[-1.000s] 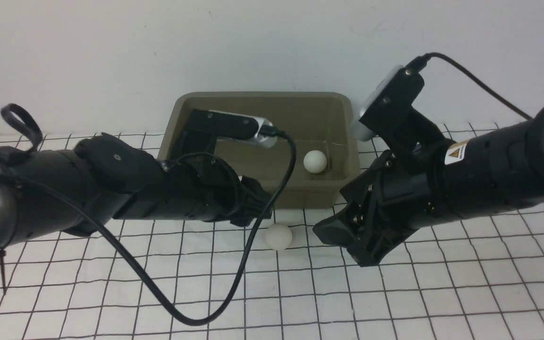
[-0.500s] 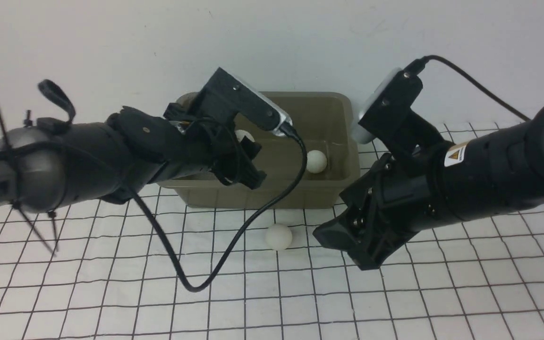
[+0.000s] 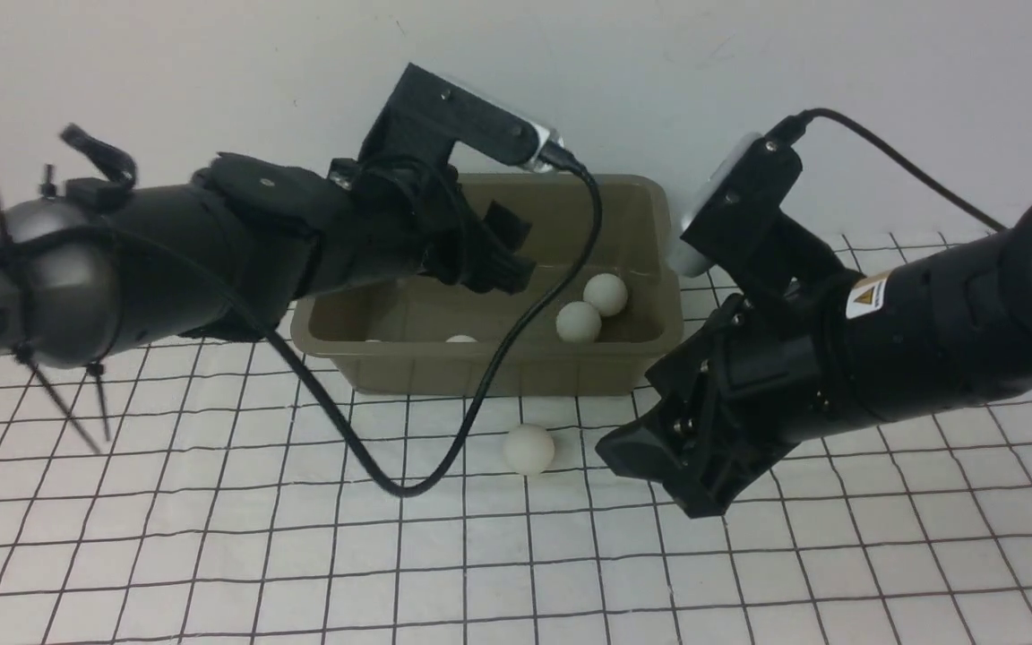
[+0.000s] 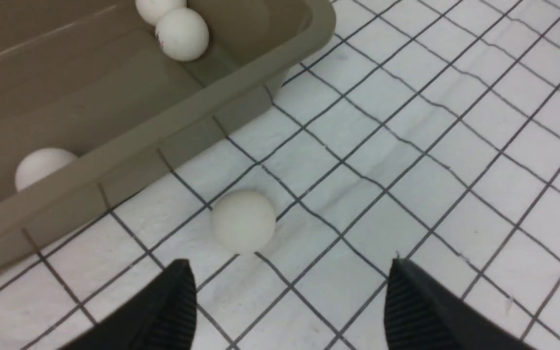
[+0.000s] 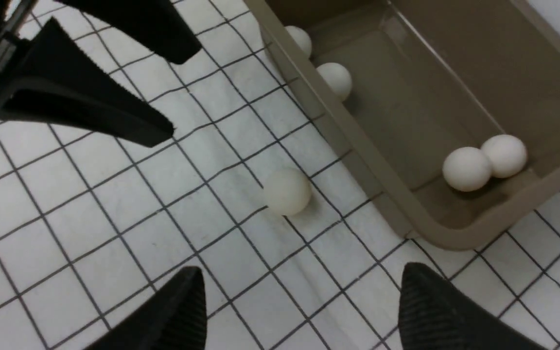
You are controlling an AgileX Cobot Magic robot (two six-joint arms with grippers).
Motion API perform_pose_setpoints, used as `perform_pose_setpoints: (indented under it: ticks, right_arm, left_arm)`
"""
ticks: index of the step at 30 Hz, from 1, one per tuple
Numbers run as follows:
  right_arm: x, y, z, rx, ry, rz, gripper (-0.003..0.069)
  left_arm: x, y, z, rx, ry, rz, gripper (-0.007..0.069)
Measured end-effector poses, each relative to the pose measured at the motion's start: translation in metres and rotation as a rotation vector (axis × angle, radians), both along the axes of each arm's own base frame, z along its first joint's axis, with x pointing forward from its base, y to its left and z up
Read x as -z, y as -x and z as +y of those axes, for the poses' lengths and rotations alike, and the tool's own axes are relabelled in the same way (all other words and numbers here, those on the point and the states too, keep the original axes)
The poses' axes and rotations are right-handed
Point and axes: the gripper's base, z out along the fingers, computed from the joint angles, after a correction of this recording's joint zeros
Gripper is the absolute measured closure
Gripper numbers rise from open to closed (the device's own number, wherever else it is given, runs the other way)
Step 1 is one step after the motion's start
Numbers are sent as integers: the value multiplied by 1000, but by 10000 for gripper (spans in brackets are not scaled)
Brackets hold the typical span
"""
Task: Put the table tennis balls into the box on the white checkered tablecloth.
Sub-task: 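Reach for and grasp a ping pong ball on the table beside the basket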
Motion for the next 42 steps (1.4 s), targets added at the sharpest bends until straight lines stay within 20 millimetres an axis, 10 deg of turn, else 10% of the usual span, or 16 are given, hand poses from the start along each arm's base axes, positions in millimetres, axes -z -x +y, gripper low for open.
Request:
perform_pose_setpoints:
  ticks: [15, 22, 33, 42]
  right_arm:
    - [-6, 0, -7, 59, 13, -35, 176]
    - [-6, -1, -7, 63, 7, -45, 176]
    - [-9, -2, -6, 69, -10, -70, 176]
    - [-9, -2, -6, 69, -9, -71, 177]
  left_arm:
    - [5, 26, -20, 252, 156, 260, 155]
    - [17, -5, 2, -43, -71, 110, 155]
    - [47, -55, -19, -140, -41, 191, 155]
    - [55, -51, -49, -63, -52, 190, 155]
